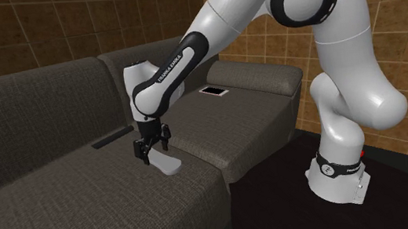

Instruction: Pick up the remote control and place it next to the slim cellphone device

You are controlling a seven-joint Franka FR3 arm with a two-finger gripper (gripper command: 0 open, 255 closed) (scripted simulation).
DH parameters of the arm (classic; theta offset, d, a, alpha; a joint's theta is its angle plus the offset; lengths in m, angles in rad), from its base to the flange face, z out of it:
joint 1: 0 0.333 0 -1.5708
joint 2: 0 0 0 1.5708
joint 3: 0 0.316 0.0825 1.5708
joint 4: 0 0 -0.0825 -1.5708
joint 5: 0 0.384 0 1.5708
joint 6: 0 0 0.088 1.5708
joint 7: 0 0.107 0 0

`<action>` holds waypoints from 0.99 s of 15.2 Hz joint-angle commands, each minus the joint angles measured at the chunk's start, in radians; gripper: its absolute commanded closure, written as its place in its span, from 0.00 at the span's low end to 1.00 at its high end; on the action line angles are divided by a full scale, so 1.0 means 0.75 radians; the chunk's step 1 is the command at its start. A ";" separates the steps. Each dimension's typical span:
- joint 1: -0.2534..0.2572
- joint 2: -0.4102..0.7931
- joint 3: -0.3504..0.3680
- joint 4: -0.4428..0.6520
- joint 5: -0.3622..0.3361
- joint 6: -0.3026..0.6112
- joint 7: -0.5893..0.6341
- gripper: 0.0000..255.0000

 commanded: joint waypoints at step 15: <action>-0.001 0.005 0.002 0.002 0.003 0.004 -0.001 1.00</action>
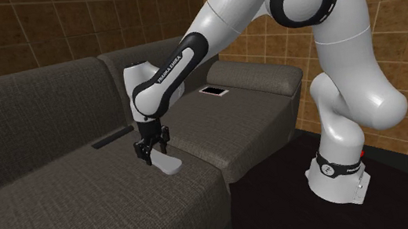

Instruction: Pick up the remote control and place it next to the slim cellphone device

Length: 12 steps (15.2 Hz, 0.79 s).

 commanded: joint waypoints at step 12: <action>0.024 -0.119 -0.033 0.051 -0.073 -0.159 0.049 1.00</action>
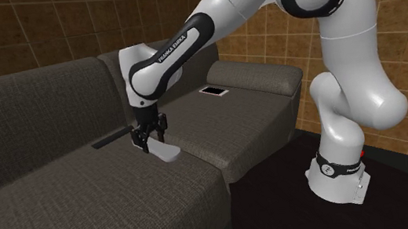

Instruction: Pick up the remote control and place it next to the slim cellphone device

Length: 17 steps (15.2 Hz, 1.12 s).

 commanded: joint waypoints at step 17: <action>-0.203 -0.060 -0.126 0.045 -0.005 -0.119 -0.315 1.00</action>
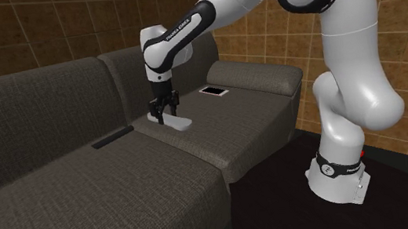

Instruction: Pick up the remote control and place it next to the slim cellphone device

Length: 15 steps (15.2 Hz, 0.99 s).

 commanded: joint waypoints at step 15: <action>-0.401 0.245 -0.095 0.320 0.155 -0.140 -0.513 1.00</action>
